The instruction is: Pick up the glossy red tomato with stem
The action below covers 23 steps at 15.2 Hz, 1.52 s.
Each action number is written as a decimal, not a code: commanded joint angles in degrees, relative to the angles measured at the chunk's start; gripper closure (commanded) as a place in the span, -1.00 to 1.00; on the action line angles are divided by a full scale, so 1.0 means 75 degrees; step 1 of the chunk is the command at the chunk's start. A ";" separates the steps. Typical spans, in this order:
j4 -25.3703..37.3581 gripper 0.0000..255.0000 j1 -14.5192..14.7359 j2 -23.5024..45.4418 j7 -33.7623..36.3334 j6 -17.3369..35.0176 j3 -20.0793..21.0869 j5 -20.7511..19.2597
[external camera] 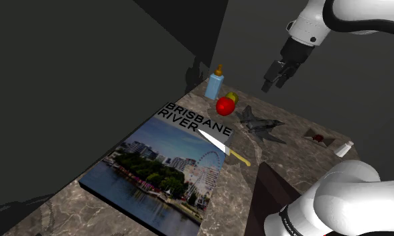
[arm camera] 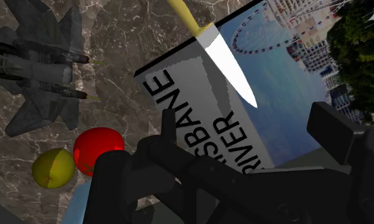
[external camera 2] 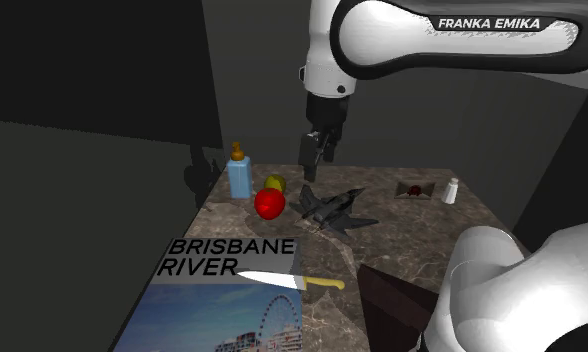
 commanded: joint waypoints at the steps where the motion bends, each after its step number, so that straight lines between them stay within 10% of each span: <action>1: 0.0000 -1.00 0.0000 0.0000 0.0000 0.0000 0.0000 0.0000; 13: 0.0571 -1.00 0.0173 0.2546 -0.2992 0.1914 -0.1846 -0.0300; 23: 0.2367 -1.00 0.0293 0.5613 -0.5777 0.2828 -0.2917 0.0827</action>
